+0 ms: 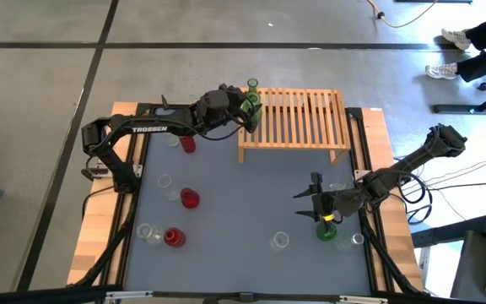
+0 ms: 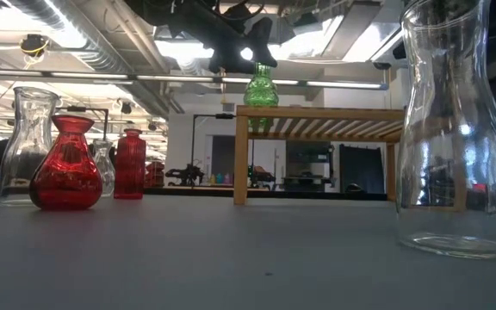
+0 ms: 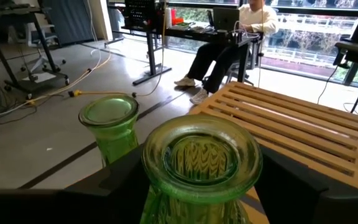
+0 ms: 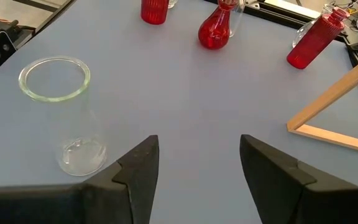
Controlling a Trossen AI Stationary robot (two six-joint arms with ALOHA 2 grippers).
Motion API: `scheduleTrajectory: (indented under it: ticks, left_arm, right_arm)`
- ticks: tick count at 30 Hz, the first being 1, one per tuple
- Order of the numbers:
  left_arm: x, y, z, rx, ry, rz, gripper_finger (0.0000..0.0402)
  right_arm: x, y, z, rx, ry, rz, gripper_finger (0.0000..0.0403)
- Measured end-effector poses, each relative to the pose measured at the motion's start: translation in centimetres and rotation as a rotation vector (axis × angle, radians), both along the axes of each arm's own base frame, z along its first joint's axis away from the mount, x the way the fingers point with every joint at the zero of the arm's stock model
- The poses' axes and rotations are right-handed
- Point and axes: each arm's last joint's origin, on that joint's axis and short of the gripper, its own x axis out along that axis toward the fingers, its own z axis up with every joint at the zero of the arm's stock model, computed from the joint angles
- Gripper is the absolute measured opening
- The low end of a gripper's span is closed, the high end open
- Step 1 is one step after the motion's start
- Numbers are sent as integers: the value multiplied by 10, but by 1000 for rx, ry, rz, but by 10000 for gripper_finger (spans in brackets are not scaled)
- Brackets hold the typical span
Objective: Sort vases onto shelf
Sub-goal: Put the top green vase on the shelf, aligned with the other green flower vase
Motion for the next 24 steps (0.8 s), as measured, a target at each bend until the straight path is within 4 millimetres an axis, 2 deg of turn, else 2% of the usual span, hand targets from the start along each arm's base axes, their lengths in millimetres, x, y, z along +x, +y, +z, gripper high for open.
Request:
scheduleTrajectory:
  ticks: [20, 24]
  left_arm:
    - [0, -1, 1, 10, -1, 2, 254]
    - [1, -2, 1, 22, 9, -2, 270]
  right_arm:
    - [0, 0, 0, 0, 0, 0, 209]
    - [0, 0, 0, 0, 0, 0, 209]
